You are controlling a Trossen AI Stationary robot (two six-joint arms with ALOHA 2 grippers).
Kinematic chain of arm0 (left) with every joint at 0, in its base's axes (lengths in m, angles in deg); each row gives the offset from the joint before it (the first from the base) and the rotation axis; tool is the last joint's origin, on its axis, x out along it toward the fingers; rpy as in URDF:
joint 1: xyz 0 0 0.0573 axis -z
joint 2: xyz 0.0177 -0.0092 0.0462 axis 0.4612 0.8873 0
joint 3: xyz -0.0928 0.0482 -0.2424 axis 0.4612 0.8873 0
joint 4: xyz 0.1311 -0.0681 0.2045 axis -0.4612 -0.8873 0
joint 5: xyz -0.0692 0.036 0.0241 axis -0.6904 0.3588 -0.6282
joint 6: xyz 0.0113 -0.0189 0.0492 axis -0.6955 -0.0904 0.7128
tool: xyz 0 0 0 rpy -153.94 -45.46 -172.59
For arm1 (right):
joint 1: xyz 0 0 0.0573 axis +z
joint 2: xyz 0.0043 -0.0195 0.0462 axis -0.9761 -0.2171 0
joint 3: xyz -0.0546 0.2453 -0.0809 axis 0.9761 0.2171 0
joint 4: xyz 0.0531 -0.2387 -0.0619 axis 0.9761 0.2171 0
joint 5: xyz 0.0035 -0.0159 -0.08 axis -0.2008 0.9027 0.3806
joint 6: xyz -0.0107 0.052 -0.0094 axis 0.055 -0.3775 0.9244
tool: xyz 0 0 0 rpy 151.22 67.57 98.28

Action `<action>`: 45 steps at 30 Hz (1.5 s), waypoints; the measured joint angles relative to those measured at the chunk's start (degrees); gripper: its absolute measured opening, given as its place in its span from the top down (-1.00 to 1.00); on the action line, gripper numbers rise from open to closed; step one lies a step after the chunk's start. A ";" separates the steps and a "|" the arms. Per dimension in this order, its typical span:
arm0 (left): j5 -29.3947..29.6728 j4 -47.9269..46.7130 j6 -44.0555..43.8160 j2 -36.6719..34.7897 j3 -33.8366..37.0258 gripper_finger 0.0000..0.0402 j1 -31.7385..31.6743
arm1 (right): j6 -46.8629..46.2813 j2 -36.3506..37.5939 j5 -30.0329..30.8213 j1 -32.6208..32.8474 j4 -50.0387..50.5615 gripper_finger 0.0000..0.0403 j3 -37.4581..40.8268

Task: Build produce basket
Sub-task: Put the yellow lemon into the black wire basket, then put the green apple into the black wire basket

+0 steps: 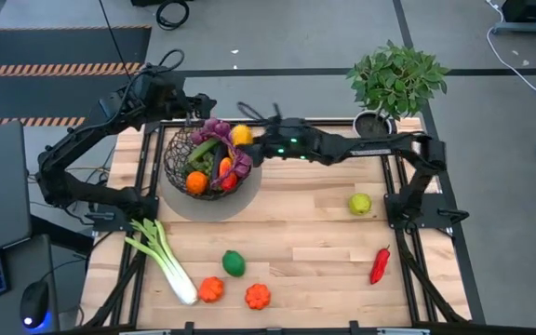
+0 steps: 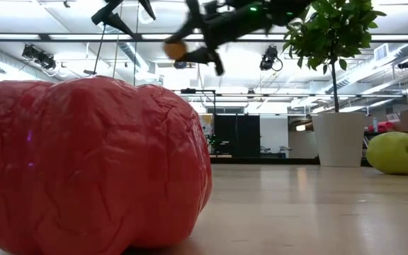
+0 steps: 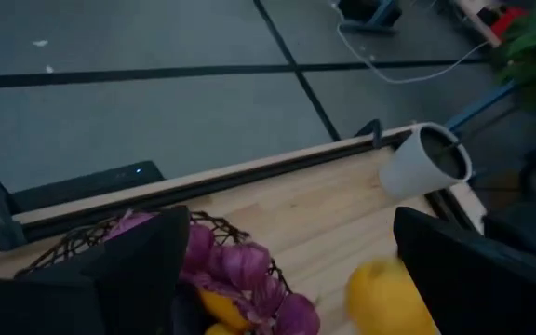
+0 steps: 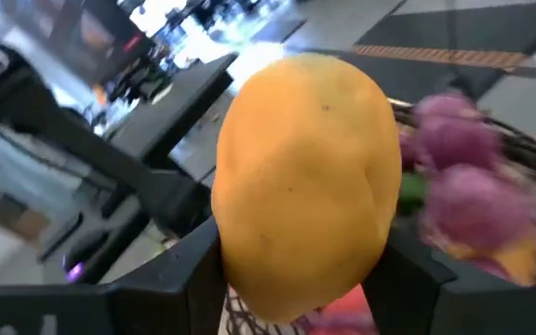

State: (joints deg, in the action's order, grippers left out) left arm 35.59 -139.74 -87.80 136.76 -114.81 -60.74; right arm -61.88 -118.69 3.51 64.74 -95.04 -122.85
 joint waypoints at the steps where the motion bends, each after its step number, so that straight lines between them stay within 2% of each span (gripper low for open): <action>1: -0.02 -0.10 0.00 -0.34 0.00 -0.92 0.00 | 1.22 -1.76 -0.78 0.14 1.43 -0.04 -2.96; 5: 0.02 -0.11 0.01 -1.91 -0.01 -0.92 0.00 | 4.25 -8.50 -1.57 0.32 10.82 -0.05 -12.69; 9: 0.00 -0.23 -0.02 -3.17 -0.02 -0.92 0.05 | 5.12 -14.17 -1.89 0.26 15.66 -0.14 -19.71; 16: -1.58 -1.11 2.75 -4.83 -0.02 -0.92 0.97 | 4.30 -20.23 -3.50 0.17 18.34 -0.48 -25.89; 20: -1.68 -1.54 4.79 -5.66 -0.01 -0.92 1.40 | 3.64 -20.86 -3.35 -0.06 20.45 -0.64 -27.05; 25: -2.75 -2.88 8.76 -6.33 -0.02 -0.92 1.37 | 2.36 -17.79 0.40 -1.47 33.93 -0.74 -27.09; 30: -4.61 -5.62 12.02 -6.41 0.00 -0.92 1.40 | -0.08 -12.93 4.71 -3.22 54.13 -0.73 -27.11; 34: -4.63 -6.15 12.36 -6.39 0.00 -0.92 1.38 | -7.21 -10.23 7.63 -2.78 67.99 -0.73 -26.54; 39: -5.45 -6.30 13.97 -6.39 0.00 -0.92 1.40 | -15.22 -6.60 7.46 0.89 73.96 -0.72 -19.77; 45: -6.97 -6.70 14.17 -6.48 0.00 -0.92 1.40 | -29.96 1.17 6.89 5.24 74.94 -0.72 -7.16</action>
State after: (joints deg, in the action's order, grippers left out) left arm 28.62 -146.43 -73.63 130.28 -114.81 -59.34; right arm -91.84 -117.52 10.40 69.97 -20.10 -130.01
